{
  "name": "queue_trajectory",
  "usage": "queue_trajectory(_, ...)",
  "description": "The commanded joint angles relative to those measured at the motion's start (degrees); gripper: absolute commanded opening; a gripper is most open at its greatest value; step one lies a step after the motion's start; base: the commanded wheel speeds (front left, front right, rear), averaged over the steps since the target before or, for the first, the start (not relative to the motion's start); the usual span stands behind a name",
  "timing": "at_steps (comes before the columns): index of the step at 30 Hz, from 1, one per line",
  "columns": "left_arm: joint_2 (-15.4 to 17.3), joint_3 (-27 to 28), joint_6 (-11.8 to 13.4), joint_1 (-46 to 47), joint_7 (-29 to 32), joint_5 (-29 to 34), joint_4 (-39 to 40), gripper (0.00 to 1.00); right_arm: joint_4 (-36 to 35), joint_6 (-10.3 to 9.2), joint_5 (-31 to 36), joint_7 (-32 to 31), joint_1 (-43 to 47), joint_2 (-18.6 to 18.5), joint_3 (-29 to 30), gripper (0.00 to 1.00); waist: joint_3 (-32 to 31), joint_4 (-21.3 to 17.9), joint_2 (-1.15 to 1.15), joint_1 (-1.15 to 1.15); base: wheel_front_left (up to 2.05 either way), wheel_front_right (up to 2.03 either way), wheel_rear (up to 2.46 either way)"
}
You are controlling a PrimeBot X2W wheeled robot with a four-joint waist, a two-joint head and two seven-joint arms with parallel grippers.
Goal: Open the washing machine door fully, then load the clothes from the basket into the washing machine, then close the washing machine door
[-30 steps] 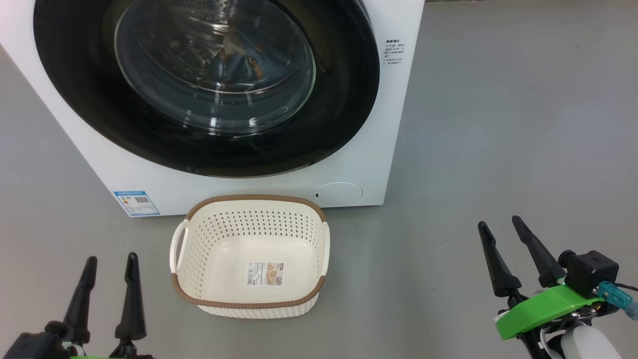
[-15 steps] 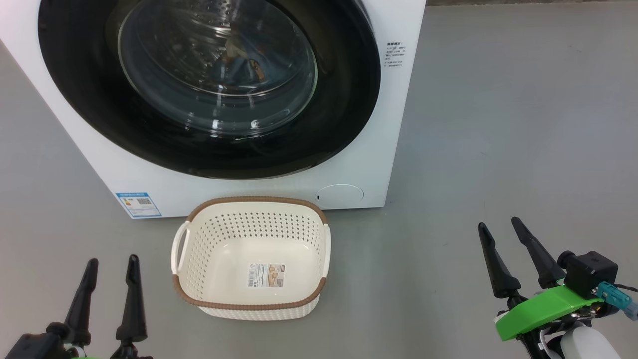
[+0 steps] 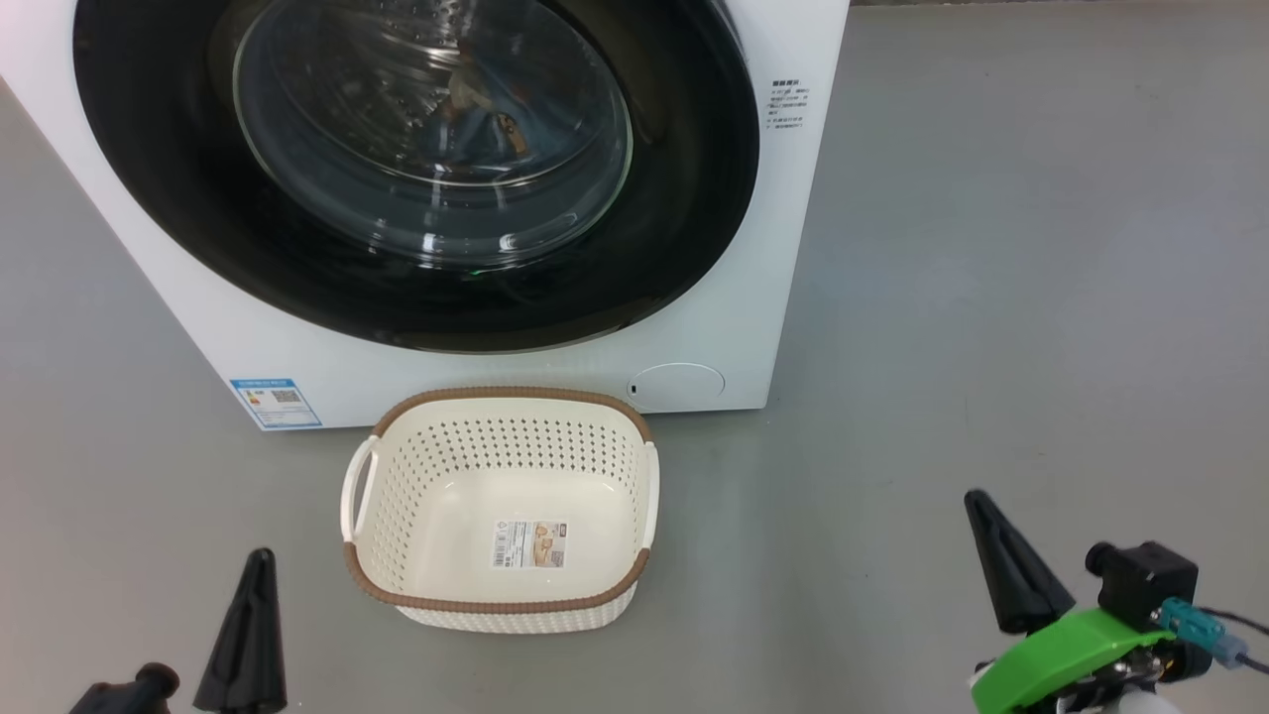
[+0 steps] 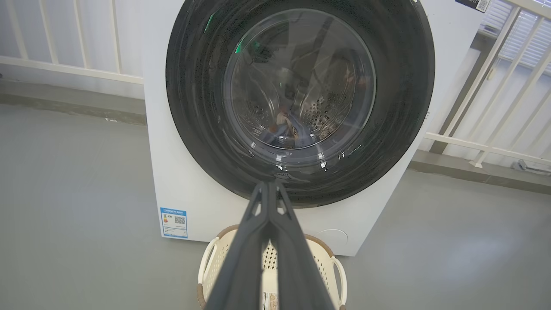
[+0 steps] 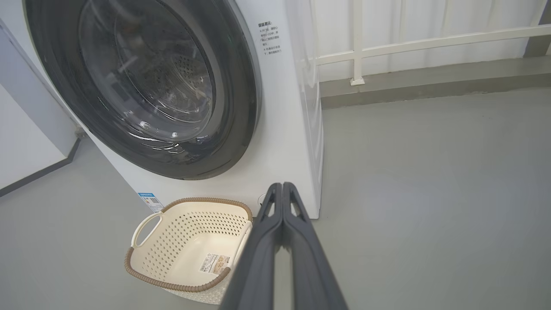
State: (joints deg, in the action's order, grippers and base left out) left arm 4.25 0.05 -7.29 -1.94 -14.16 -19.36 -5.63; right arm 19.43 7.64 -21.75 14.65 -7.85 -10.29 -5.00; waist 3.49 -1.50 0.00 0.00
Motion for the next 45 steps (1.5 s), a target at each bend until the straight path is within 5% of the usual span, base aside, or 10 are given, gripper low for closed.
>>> queue_trajectory(1,0.29,0.14,0.01,0.35,0.17,-0.92,0.57,0.00,-0.76,0.00,-0.92,-0.25,-0.41,-0.13,0.17,0.00,-0.02,0.01,0.00,0.00,0.00,0.00,0.00)
queue_trajectory(45,0.45,1.40,-0.04,3.22,6.69,-27.43,-2.83,0.00,-2.30,-0.06,-25.86,-7.58,0.23,2.42,4.07,0.00,-1.25,0.55,0.00,0.00,0.00,0.00,0.00)
